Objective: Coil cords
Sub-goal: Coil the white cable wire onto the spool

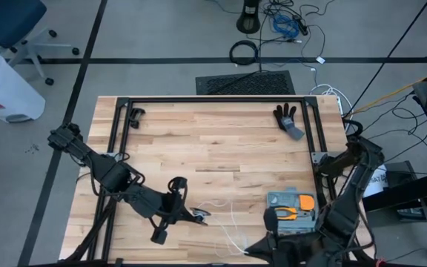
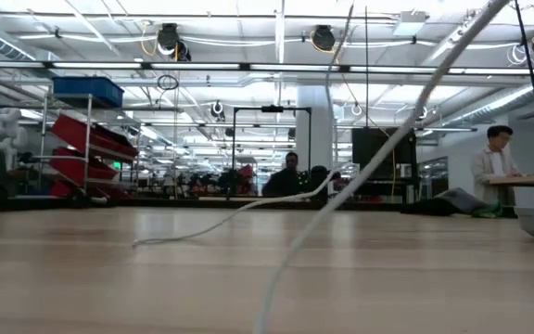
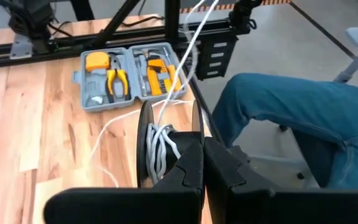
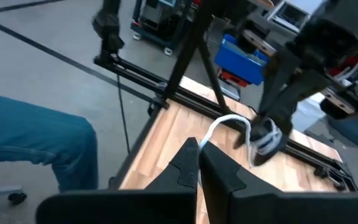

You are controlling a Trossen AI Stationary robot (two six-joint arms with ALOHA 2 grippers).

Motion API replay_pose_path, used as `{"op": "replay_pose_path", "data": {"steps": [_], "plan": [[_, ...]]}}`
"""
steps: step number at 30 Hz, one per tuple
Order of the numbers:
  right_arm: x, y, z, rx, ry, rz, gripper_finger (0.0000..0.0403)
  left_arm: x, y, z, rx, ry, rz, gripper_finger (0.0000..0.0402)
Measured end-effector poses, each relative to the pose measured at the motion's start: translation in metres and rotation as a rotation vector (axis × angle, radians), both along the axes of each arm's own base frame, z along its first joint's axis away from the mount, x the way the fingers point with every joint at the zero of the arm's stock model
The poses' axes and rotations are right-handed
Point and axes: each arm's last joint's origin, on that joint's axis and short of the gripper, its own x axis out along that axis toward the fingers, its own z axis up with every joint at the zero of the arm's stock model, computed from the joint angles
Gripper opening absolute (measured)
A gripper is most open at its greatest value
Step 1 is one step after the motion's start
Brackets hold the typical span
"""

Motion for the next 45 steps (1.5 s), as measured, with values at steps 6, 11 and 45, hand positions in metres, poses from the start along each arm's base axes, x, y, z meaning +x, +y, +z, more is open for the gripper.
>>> {"op": "replay_pose_path", "data": {"steps": [6,11,45], "plan": [[-0.011,0.009,0.01,0.012,-0.031,0.045,0.0,0.0,0.001,0.0,0.008,-0.004,0.019,0.0002],[-0.015,0.012,0.013,-0.018,-0.044,0.062,0.0,-0.001,-0.001,0.0,-0.007,0.003,-0.011,0.0002],[0.066,-0.059,0.014,-0.032,-0.04,-0.027,0.0,0.039,-0.067,-0.034,0.039,-0.26,-0.511,0.0002]]}}
